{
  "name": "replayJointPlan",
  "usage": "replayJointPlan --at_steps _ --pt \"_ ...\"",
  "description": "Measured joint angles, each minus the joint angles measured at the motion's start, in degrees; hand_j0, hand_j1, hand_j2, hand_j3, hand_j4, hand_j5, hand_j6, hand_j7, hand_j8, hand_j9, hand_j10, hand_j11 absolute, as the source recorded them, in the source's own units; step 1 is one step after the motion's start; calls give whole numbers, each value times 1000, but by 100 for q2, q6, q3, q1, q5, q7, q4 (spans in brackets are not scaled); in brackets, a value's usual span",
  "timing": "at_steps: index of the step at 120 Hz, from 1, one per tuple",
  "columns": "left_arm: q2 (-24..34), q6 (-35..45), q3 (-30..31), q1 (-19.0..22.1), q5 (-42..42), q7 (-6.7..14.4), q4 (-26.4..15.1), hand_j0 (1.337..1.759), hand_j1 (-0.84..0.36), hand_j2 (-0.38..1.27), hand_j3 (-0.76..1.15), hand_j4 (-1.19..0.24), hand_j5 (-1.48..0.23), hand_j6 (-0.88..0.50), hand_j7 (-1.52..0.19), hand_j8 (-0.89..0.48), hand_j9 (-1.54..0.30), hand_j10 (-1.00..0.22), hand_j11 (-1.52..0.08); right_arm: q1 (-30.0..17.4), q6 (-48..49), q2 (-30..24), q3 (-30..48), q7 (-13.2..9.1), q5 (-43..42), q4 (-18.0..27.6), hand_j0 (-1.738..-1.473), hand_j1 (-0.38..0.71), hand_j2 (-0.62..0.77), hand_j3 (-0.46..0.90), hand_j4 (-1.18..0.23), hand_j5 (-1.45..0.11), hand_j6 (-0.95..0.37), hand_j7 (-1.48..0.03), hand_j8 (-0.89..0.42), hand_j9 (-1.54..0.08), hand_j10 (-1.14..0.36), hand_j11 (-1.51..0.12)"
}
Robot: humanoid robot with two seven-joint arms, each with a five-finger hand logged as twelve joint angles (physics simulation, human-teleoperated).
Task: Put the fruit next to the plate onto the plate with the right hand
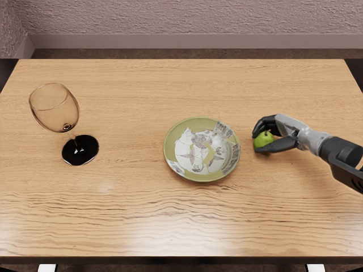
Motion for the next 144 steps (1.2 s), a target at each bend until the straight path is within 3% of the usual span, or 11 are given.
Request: replayJointPlan --at_steps 41,67,80,108,144 --pt "0 0 1 3 -1 1 0 1658 349 0 0 0 0 0 0 0 0 0 0 45 851 -271 601 -102 11 372 -1643 244 8 0 -789 -1074 -625 -1046 -346 -1081 -362 -1100" --pt "0 0 1 4 -1 -2 0 1658 349 0 0 0 0 0 0 0 0 0 0 363 986 -205 687 -718 0 637 -1643 229 11 0 -806 -1081 -655 -1062 -363 -1095 -378 -1119" --pt "0 0 1 3 -1 0 0 1658 349 0 0 0 0 0 0 0 0 0 0 540 991 -6 683 -1139 -34 685 -1643 228 33 0 -808 -1085 -668 -1065 -367 -1101 -378 -1127" --pt "0 0 2 3 -1 0 0 1658 349 0 0 0 0 0 0 0 0 0 0 844 953 539 658 -1733 -76 700 -1645 248 143 0 -816 -1089 -691 -1074 -382 -1116 -369 -1144" --pt "0 0 2 3 -1 -1 0 1658 349 0 0 0 0 0 0 0 0 0 0 995 856 1032 616 -2038 -263 694 -1644 265 163 -1 -824 -1103 -687 -1085 -368 -1126 -363 -1141"
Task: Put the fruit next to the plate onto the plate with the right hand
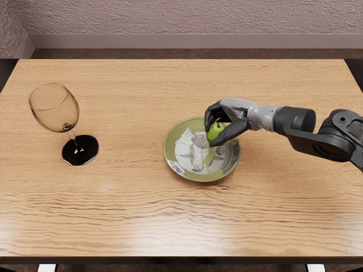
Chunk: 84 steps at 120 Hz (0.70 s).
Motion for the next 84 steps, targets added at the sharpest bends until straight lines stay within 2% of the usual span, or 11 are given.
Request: replayJointPlan --at_steps 13,42,54,72,84 --pt "0 0 0 0 0 0 0 1658 349 0 0 0 0 0 0 0 0 0 0 -46 -235 187 -181 -24 -153 -5 -1644 286 196 0 -827 -1103 -670 -1087 -353 -1124 -353 -1140" --pt "0 0 0 0 0 -1 0 1658 349 0 0 0 0 0 0 0 0 0 0 -99 -548 395 -442 -105 -385 -10 -1644 262 158 0 -799 -1074 -686 -1054 -372 -1090 -364 -1103" --pt "0 0 0 -2 0 -1 0 1658 349 0 0 0 0 0 0 0 0 0 0 -178 -800 441 -460 -114 -411 -7 -1649 202 60 0 -666 -887 -597 -875 -412 -899 -388 -909" --pt "0 0 0 0 0 0 0 1658 349 0 0 0 0 0 0 0 0 0 0 -189 -920 450 -432 -125 -409 46 -1653 3 15 0 -394 -521 -360 -515 -272 -527 -260 -532" --pt "0 0 0 0 0 0 0 1658 349 0 0 0 0 0 0 0 0 0 0 -156 -881 232 -282 -271 -378 291 -1655 -103 5 0 -267 -353 -247 -349 -192 -356 -185 -359"
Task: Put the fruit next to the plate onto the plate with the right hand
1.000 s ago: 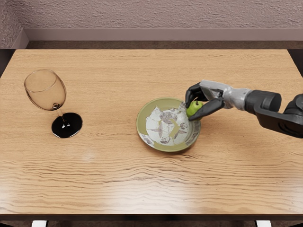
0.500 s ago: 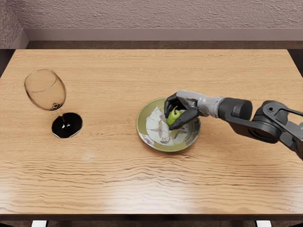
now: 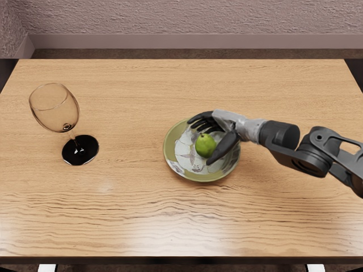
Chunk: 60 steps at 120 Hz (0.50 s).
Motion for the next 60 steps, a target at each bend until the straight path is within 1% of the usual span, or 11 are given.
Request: replayJointPlan --at_steps 16,23,30,42,46,55,60 --pt "0 0 0 -3 0 -1 0 1658 349 0 0 0 0 0 0 0 0 0 0 15 340 -403 387 -81 200 310 -1657 -202 0 0 -156 -205 -146 -203 -117 -207 -113 -209" --pt "0 0 0 0 0 0 0 1658 349 0 0 0 0 0 0 0 0 0 0 14 496 -643 568 -94 476 366 -1657 -238 0 0 -118 -154 -110 -153 -89 -156 -85 -157" --pt "0 0 0 0 0 1 0 1658 349 0 0 0 0 0 0 0 0 0 0 10 784 -996 699 -101 899 395 -1657 -266 0 0 -89 -116 -83 -115 -67 -117 -64 -118" --pt "0 0 0 0 1 0 -1 1658 349 0 0 0 0 0 0 0 0 0 0 -12 1725 -1783 834 -100 1891 390 -1658 -299 1 0 -55 -71 -52 -70 -42 -72 -40 -72" --pt "0 0 -1 79 2 2 -2 1658 349 0 0 0 0 0 0 0 0 0 0 -24 2011 -1995 857 -97 2171 357 -1658 -307 1 0 -47 -60 -44 -60 -35 -61 -34 -61" --pt "0 -2 -1 184 1 1 -6 1658 349 0 0 0 0 0 0 0 0 0 0 -54 2399 -2290 884 -91 2622 197 -1658 -320 1 0 -33 -42 -31 -41 -25 -42 -24 -42" --pt "0 -2 -14 169 -8 -1 -7 1658 349 0 0 0 0 0 0 0 0 0 0 -66 2520 -2383 892 -89 2768 132 -1658 -326 1 0 -27 -34 -26 -34 -21 -34 -20 -35"
